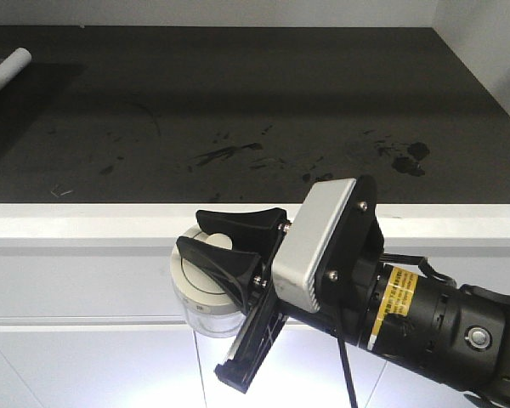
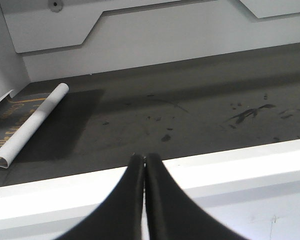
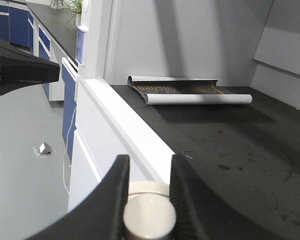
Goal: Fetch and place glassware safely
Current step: 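Close the right gripper on the white lid and lift the jar out, then hold the jar in the right gripper while the base turns away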
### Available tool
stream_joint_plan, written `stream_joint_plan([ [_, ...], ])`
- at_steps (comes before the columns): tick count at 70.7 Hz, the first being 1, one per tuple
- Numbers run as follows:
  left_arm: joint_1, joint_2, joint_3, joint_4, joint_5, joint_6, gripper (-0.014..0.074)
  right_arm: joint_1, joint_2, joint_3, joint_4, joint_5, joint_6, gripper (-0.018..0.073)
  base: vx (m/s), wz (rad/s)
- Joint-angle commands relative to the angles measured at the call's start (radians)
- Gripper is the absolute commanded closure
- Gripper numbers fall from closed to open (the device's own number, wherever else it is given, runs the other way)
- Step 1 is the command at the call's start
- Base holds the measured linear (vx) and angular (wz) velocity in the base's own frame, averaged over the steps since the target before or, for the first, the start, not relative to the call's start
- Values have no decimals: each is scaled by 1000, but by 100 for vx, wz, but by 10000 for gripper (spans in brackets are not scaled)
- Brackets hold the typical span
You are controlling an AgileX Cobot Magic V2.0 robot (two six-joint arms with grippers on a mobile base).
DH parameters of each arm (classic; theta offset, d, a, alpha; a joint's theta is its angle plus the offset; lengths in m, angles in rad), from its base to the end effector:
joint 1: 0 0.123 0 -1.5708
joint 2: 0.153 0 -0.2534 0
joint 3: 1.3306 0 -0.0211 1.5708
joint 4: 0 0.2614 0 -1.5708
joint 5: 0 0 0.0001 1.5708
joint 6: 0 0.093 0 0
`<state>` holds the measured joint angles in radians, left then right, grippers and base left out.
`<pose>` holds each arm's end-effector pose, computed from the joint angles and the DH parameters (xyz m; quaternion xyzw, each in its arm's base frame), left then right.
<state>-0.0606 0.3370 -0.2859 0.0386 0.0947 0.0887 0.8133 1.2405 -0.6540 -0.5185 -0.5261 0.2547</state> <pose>0.1295 -0.0075 0.2672 0.0669 0.7244 0.0241 0.6857 0.1790 0.2229 0.2628 -0.4232 0.5801 0.2931 0.6313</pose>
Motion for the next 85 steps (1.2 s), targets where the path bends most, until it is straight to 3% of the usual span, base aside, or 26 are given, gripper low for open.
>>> stream_joint_plan([
  [1, -5, 7, -25, -7, -70, -2, 603, -1, -30, -28, 20, -86, -3, 563, 0, 0],
  [64, -5, 7, -25, -7, -70, -2, 603, -1, -29, -28, 18, -86, -3, 563, 0, 1],
  [85, -5, 7, -25, -7, -70, -2, 603, -1, -29, -28, 18, -86, -3, 563, -2, 28],
])
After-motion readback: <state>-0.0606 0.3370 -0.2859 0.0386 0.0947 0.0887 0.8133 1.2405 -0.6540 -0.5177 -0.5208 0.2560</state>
